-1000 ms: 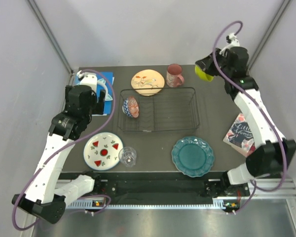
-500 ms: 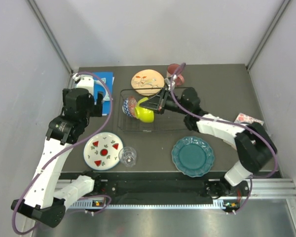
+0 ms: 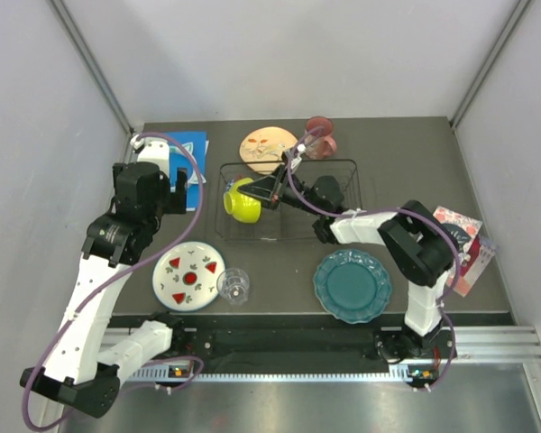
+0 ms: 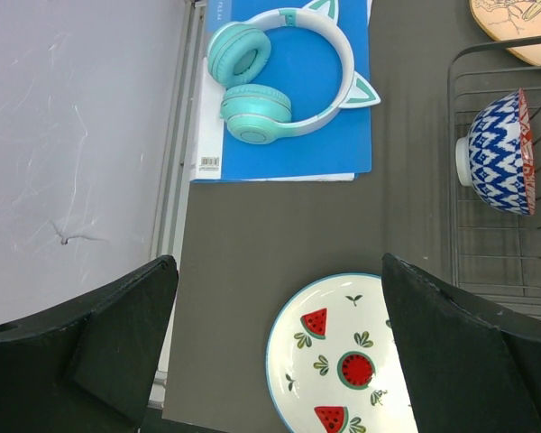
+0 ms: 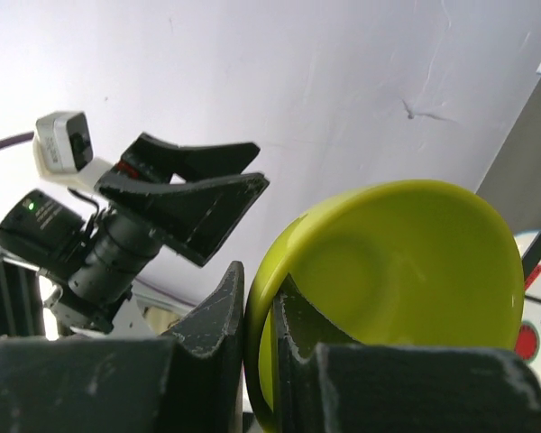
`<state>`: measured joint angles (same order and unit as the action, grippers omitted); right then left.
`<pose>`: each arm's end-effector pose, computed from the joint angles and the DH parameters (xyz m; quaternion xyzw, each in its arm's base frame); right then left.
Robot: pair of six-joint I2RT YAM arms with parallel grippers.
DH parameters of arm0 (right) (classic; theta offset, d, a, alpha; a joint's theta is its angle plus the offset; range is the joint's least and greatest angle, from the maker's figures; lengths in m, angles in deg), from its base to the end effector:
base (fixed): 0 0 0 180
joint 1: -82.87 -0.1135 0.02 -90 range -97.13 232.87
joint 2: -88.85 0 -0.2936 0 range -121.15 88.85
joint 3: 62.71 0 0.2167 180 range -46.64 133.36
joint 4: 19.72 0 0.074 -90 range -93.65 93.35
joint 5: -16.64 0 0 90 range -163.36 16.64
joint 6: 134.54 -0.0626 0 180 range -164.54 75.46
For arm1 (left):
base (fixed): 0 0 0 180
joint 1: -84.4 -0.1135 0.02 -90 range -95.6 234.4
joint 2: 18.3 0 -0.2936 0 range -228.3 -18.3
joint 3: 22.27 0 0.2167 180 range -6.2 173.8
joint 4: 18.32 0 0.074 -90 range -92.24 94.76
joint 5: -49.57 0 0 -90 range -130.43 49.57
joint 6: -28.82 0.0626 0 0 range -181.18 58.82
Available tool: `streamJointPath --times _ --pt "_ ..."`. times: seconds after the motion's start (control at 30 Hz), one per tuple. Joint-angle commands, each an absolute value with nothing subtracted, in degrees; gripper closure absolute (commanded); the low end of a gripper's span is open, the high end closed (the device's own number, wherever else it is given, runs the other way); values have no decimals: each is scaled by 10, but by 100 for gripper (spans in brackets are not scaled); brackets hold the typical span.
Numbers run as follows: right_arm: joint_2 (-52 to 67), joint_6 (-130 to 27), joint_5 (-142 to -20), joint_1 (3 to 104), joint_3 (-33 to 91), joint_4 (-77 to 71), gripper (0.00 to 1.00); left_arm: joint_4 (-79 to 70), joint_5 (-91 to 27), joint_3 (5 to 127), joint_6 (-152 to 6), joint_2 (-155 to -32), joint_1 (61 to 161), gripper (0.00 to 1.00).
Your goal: Load the mixed dishes into the dish rack
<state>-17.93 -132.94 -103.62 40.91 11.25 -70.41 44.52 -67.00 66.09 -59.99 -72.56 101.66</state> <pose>0.2829 0.2968 0.3164 0.0302 0.6054 0.7728 0.1881 0.1438 -0.0154 0.4108 0.0187 0.8454 0.1265 0.5186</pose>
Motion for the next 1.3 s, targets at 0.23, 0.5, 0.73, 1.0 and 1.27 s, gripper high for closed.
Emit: streamJointPath --times 0.23,0.5,0.73,1.0,1.27 --pt "-266 -1339 -992 402 169 -802 100 434 -660 664 -610 -716 1012 1" --pt "-293 -1318 -986 402 151 -788 100 433 -658 670 -609 -718 1010 1" --pt "-306 -1295 -982 398 135 -770 100 434 -653 675 -609 -723 1008 1" --pt "-296 -1266 -991 384 111 -730 100 432 -652 680 -610 -726 1007 1" --pt "-266 -1204 -985 374 118 -635 75 433 -650 689 -608 -726 1007 1"
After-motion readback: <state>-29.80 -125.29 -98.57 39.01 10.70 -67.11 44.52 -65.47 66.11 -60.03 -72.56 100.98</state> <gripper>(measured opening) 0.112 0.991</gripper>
